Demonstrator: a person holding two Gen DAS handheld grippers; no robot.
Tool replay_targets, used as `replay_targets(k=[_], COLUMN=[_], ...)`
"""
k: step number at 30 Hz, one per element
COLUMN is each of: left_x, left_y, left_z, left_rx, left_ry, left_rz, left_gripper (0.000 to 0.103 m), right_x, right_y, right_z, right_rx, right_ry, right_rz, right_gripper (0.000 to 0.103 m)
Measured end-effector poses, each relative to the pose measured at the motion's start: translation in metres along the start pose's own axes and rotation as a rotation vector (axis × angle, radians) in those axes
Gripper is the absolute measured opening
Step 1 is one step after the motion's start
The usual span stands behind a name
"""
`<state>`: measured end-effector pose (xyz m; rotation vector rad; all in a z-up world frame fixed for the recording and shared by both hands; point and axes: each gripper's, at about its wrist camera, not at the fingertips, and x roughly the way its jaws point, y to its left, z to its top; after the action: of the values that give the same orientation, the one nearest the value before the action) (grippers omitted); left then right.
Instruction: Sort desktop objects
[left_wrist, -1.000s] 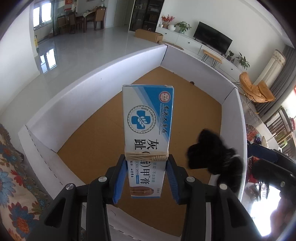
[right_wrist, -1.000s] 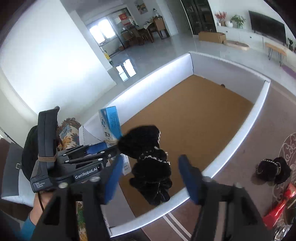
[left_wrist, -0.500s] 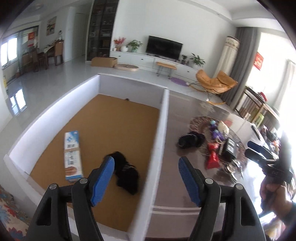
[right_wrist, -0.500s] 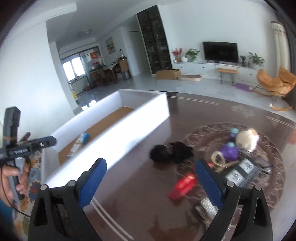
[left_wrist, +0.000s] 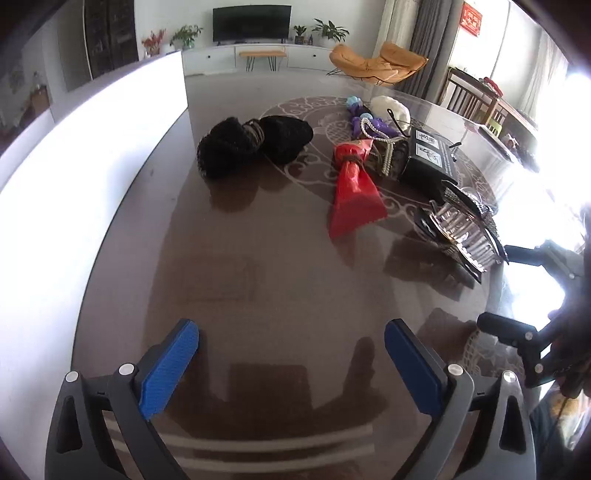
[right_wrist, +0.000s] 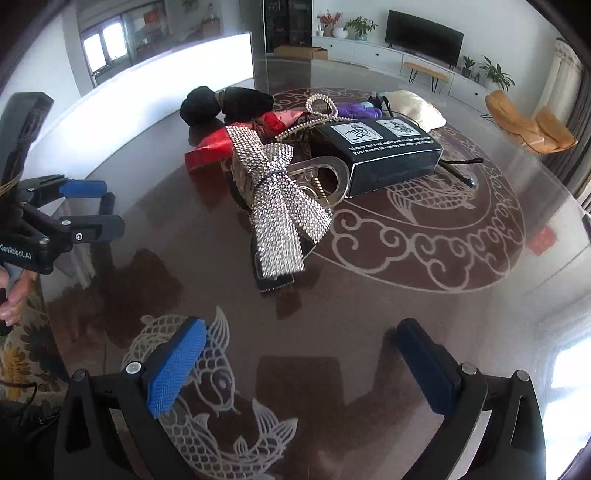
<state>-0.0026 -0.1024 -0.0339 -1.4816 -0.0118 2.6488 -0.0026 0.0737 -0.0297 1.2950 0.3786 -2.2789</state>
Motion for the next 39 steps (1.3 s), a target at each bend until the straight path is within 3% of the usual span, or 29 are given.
replay_targets(k=[7,13,23,39], left_x=[0.028,0.042,0.07,0.072], left_y=[-0.024,-0.037,-0.03,-0.03], left_z=[0.037,0.062,0.111,0.114], left_rx=[0.065,0.051,0.057,0.054], left_ry=[-0.016,-0.065,-0.072,-0.071], left_rz=[0.037,0.045,0.038,0.035], left_gripper=[0.103,0.103,0.103,0.103], right_x=[0.035,0.021,0.018,0.018], right_y=[-0.06,-0.069,-0.07,-0.07], right_z=[0.037,0.014,0.015,0.016], right_rx=[0.196,0.153,0.155,0.155], right_ry=[-0.029,-0.069,-0.081,-0.08], right_rz=[-0.121,-0.103,-0.105,-0.105], right_gripper=[0.103,0.103,0.103,0.103])
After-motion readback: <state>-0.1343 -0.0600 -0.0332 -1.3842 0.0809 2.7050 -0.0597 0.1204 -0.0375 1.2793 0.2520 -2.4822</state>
